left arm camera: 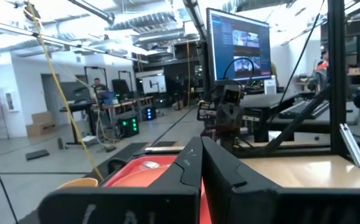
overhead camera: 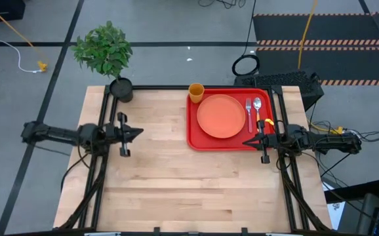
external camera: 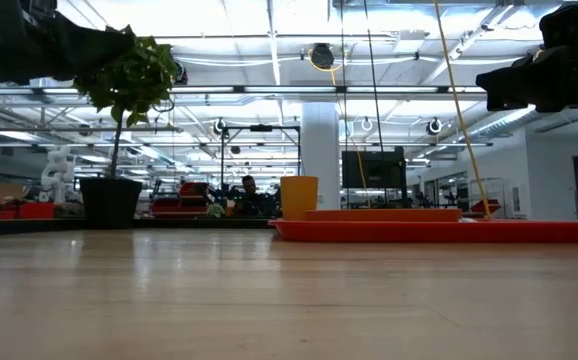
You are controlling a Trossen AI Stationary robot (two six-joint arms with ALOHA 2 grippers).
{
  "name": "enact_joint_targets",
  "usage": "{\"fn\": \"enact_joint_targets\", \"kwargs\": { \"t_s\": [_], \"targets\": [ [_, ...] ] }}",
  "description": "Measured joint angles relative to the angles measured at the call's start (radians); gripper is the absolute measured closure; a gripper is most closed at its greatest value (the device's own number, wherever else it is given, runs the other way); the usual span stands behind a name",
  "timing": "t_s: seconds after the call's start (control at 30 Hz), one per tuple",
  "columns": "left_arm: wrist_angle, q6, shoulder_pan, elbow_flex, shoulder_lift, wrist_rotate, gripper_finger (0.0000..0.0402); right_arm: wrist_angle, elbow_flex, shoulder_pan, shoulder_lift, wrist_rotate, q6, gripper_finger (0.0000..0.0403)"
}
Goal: Pick and place plate/cup/fork/spoon on tray
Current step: Return to Home Position
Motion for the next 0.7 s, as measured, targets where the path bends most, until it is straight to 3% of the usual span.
{"fn": "enact_joint_targets", "kwargs": {
  "t_s": [0.13, 0.43, 0.7],
  "targets": [
    [-0.073, -0.017, 0.08, 0.0, -0.065, 0.083, 0.0394, 0.0, 0.0, 0.0, 0.0, 0.0, 0.0, 0.0403],
    [-0.339, -0.088, 0.204, 0.0, -0.143, 0.117, 0.0397, 0.0, 0.0, 0.0, 0.0, 0.0, 0.0, 0.0403],
    [-0.396, -0.123, 0.237, 0.0, -0.214, 0.177, 0.0399, 0.001, 0.0, 0.0, 0.0, 0.0, 0.0, 0.0403]
  ]
}}
